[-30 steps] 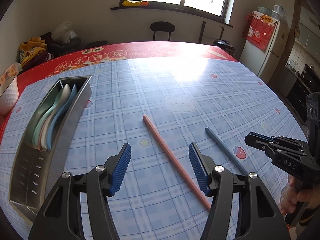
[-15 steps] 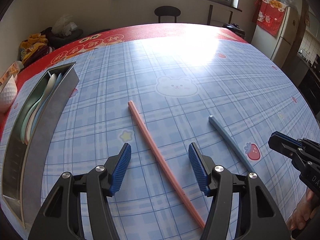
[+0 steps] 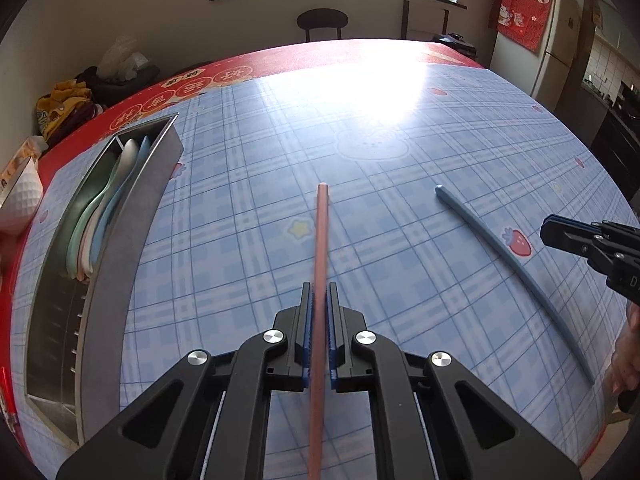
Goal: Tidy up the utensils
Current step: 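Close the left gripper on the pink chopstick while the right closes on the blue chopstick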
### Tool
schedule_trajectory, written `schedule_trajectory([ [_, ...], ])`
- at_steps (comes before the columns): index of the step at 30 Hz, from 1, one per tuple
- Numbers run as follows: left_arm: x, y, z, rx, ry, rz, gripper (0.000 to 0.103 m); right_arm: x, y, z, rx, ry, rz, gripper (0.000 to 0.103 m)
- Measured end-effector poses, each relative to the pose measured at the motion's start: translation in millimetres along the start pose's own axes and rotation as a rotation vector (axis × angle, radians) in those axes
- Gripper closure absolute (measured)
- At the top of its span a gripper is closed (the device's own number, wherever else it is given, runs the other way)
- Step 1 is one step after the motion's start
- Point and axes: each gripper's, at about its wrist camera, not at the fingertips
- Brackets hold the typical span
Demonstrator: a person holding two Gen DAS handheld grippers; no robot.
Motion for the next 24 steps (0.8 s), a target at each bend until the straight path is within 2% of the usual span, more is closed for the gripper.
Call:
schedule_trajectory([
  [5,-19,12,-20,0.000,0.000,0.000,0.097,-3,-5,-17,-0.021,0.074,-0.041,0.092],
  [6,-22,13,-22,-0.001,-0.001,0.002,0.097,-4,-7,-21,-0.026,0.088,-0.048,0.090],
  [7,-25,15,-24,-0.002,-0.002,0.006,0.097,-5,-7,-24,-0.031,0.103,-0.053,0.080],
  [8,-28,16,-26,-0.004,-0.001,0.010,0.097,-6,-7,-27,-0.036,0.119,-0.056,0.075],
  [21,-40,21,-40,-0.077,0.043,0.053,0.097,-13,-17,-49,-0.144,0.229,-0.096,0.077],
  [24,-40,21,-39,-0.078,0.043,0.056,0.097,-12,-18,-50,-0.130,0.218,-0.103,0.085],
])
Point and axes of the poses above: each gripper's, at about its wrist camera, not at the fingertips, and y roughly against the way its jaws point, z to its right, x to its top, and after that the axes turned 2 degrees about -y, right-handed
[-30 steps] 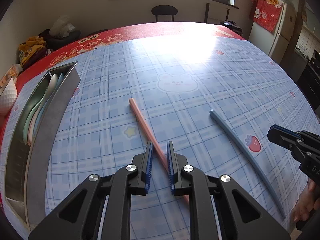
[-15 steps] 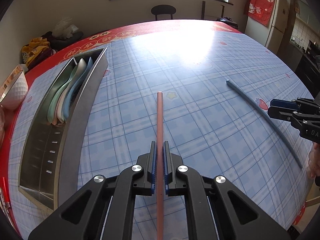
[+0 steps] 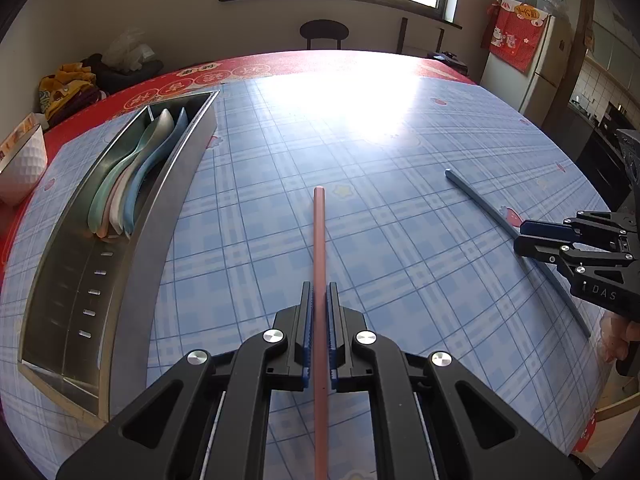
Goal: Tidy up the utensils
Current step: 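Close the left gripper on the pink chopstick while the right closes on the blue chopstick, then carry the pink chopstick into the tray with the left gripper while the right holds the blue chopstick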
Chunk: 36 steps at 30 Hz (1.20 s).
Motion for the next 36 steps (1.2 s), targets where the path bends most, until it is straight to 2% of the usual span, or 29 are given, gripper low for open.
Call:
schedule_trajectory([
  [2,0,0,0,-0.012,0.001,0.000,0.094,1,0,0,0.004,-0.016,0.000,0.095],
  [3,0,0,-1,-0.026,0.008,0.001,0.092,2,-1,1,0.011,-0.033,0.000,0.097],
  [7,0,0,-1,-0.044,0.006,0.004,0.088,7,-5,4,0.084,-0.110,0.009,0.097],
  [14,0,-1,12,0.012,-0.047,0.004,0.085,17,-2,-1,0.255,-0.236,0.108,0.097],
  [17,1,-1,12,0.012,-0.044,0.007,0.085,21,-4,-3,0.298,-0.286,0.146,0.097],
  [20,0,-1,11,0.031,-0.032,0.011,0.096,25,-6,-6,0.330,-0.313,0.172,0.097],
  [23,-1,0,7,0.026,-0.009,0.015,0.096,25,-6,-9,0.335,-0.310,0.199,0.097],
  [27,-2,3,-5,-0.006,0.051,0.021,0.097,21,-5,-7,0.357,-0.325,0.222,0.097],
  [36,5,14,-32,-0.149,0.178,0.024,0.097,15,-5,6,0.417,-0.359,0.235,0.097],
])
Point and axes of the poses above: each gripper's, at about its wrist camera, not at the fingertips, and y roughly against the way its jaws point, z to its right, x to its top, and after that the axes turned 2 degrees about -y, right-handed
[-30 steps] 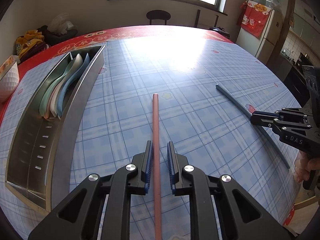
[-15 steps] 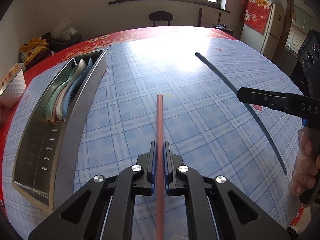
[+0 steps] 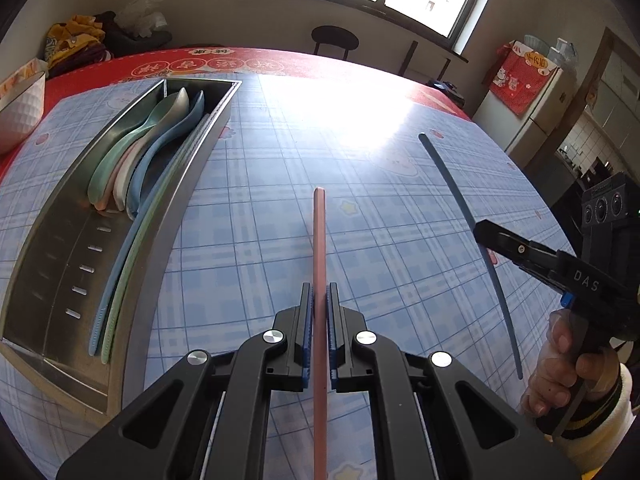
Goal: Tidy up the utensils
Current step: 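Carry the pink chopstick into the tray with the left gripper while the right holds the blue chopstick, then open the left gripper and withdraw it from the tray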
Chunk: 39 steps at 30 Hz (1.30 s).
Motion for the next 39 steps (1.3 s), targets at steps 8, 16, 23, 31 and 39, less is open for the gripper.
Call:
schedule_trajectory([
  [8,37,41,-20,-0.019,0.027,0.054,0.097,0,3,4,0.030,-0.019,-0.002,0.097],
  [16,84,26,-58,0.098,-0.006,-0.002,0.097,0,7,9,0.039,-0.027,-0.001,0.097],
  [23,94,-13,-75,0.153,-0.049,-0.095,0.097,-2,9,13,0.034,-0.045,0.003,0.097],
  [31,100,-30,-84,0.147,-0.044,-0.125,0.096,-2,6,9,0.013,-0.037,-0.002,0.097],
  [39,98,-12,-87,0.099,-0.012,-0.076,0.086,-3,1,3,-0.023,-0.031,-0.003,0.097],
])
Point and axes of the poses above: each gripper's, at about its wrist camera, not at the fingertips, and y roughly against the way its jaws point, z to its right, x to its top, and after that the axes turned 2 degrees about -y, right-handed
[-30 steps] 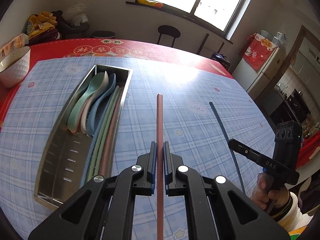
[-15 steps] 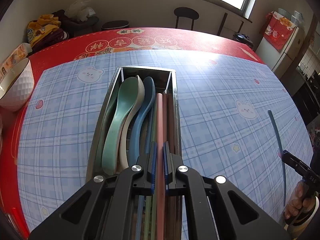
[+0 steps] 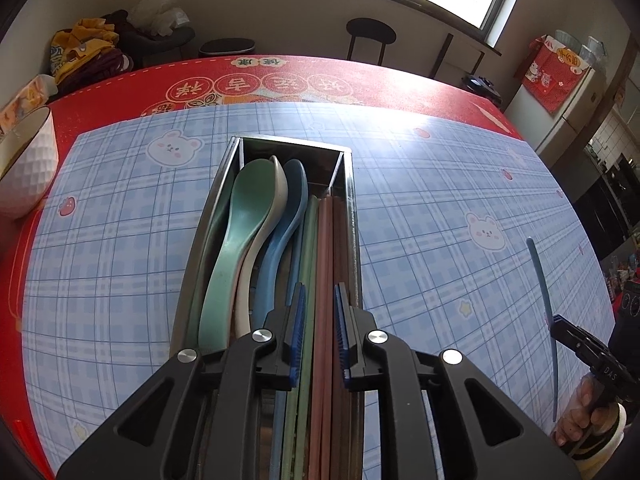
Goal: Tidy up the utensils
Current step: 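Open the left gripper and withdraw it from the tray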
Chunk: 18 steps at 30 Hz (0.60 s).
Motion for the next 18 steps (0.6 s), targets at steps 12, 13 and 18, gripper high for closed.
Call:
schedule_trajectory([
  [12,-49,66,10,0.140,-0.119,0.194,0.024,8,-12,-10,-0.123,-0.020,-0.021,0.097],
  [13,-53,69,9,0.154,-0.132,0.208,0.020,10,-13,-11,-0.112,-0.033,-0.022,0.097],
  [18,-70,82,-1,0.206,-0.137,0.257,0.006,22,-23,-29,-0.104,-0.078,-0.021,0.097],
])
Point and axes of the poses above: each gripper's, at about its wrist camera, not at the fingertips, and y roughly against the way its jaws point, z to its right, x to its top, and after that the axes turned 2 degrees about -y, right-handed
